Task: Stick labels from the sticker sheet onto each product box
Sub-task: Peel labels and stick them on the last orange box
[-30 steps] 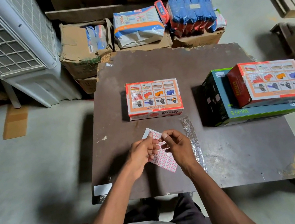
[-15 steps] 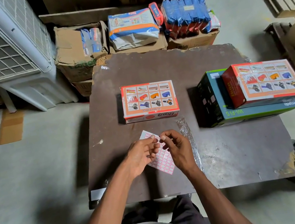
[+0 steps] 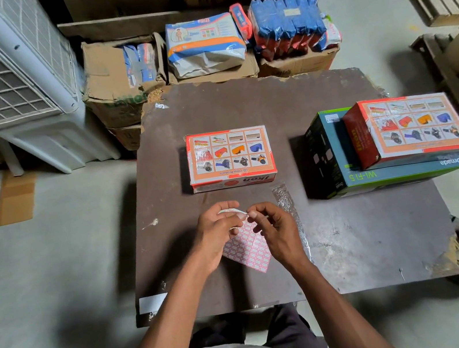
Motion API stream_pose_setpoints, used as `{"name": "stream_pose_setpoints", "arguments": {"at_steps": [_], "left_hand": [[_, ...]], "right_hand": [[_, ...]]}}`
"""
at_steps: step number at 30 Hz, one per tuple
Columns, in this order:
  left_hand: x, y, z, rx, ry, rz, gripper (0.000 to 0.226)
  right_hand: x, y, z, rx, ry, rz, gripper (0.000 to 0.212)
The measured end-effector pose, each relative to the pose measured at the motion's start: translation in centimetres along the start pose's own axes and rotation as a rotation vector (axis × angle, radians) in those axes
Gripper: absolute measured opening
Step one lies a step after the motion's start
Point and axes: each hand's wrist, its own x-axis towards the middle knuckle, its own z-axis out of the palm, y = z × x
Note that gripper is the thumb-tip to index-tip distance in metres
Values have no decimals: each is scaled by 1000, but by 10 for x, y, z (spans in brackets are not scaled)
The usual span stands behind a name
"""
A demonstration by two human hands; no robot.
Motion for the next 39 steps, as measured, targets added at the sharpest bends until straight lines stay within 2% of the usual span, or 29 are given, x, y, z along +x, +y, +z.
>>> {"name": "stream_pose_setpoints", "arguments": {"at_steps": [8, 14, 27, 31, 36, 39], "left_hand": [[5, 1, 8, 263, 125, 168, 19], [7, 3, 16, 357, 135, 210, 21], [41, 13, 16, 460, 177, 277, 14], [62, 20, 12, 462, 241, 289, 11], [93, 25, -6, 636, 419, 388, 28], [109, 28, -16, 780, 506, 296, 48]], "right_hand": [[0, -5, -2, 160, 26, 206, 16], [9, -6, -5, 70, 13, 253, 9], [52, 1, -9, -127, 44, 249, 12], [74, 8, -10, -117, 144, 288, 13], [101, 3, -20, -34, 216, 282, 16], [117, 3, -24, -89, 207, 222, 29]]}}
